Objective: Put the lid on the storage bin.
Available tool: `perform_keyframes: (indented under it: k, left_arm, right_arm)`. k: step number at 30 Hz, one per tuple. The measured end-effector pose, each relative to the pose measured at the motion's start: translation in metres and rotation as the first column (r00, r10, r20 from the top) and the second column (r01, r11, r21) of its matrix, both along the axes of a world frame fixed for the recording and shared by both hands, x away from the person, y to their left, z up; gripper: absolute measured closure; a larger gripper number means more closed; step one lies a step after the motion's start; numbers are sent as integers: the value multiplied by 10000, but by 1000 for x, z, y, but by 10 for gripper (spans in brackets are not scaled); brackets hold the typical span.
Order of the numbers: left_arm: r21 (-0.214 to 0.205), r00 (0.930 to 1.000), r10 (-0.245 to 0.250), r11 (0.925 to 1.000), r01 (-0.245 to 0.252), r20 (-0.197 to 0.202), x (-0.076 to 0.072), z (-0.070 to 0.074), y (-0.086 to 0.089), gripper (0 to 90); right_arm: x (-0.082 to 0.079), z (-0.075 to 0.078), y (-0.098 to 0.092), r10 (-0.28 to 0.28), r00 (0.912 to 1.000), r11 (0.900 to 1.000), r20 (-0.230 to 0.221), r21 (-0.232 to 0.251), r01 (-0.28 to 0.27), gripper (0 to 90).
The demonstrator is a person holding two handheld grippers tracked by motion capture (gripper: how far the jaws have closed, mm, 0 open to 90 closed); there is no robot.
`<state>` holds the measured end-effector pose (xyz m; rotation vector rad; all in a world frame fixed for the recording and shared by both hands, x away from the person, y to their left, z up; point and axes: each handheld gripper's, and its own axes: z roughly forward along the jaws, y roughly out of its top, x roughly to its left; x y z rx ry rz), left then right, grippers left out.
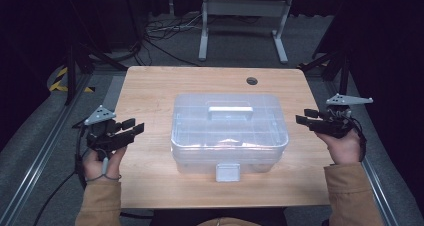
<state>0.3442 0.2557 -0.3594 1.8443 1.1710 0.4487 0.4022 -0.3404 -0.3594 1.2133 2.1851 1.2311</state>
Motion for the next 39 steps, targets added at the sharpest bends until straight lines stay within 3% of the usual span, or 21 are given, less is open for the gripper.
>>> perform_keyframes:
  k: [2, 6, 11, 14, 25, 27, 32, 35, 37, 39]
  left_arm:
    - [268, 10000, 71, 9996, -70, -40, 6, -8, -5, 589]
    - [325, 9997, 221, 9992, -219, -52, 12, -14, -6, 586]
    - [695, 9982, 598, 9958, -593, -52, 21, -30, -6, 581]
    - [1118, 9970, 764, 9909, -749, -91, 29, -41, -8, 580]
    - [1937, 9944, 974, 9771, -879, -400, 43, -70, -17, 573]
    - [1962, 9942, 982, 9766, -877, -447, 44, -72, -18, 572]
    - [1303, 9891, 1171, 9859, -1049, -893, 49, -88, -14, 570]
    - [1725, 9851, 1513, 9757, -1354, -820, 51, -95, -13, 573]
    - [1849, 9831, 1603, 9724, -1421, -879, 52, -98, -12, 568]
    - [1597, 9813, 1612, 9767, -1433, -1052, 54, -103, -10, 563]
  right_arm:
    - [3, -6, -5, -133, 9999, 9998, -108, 123, 135, 502]
    - [6, -15, -12, -340, 9994, 9992, -117, 192, 342, 491]
    - [12, -30, -20, -588, 9981, 9978, -197, 282, 594, 481]
    - [17, -41, -20, -713, 9974, 9974, -123, 80, 714, 464]
    - [32, -80, -21, -1023, 9944, 9941, 265, -326, 1031, 437]
    - [36, -88, -23, -1083, 9937, 9936, 297, -277, 1092, 435]
    - [40, -104, -28, -1424, 9889, 9898, 419, 24, 1425, 433]
    - [42, -118, -30, -1508, 9873, 9881, 507, 371, 1490, 434]
    - [44, -123, -28, -1473, 9877, 9891, 529, 134, 1468, 436]
    - [47, -130, -24, -1356, 9894, 9889, 513, -551, 1383, 438]
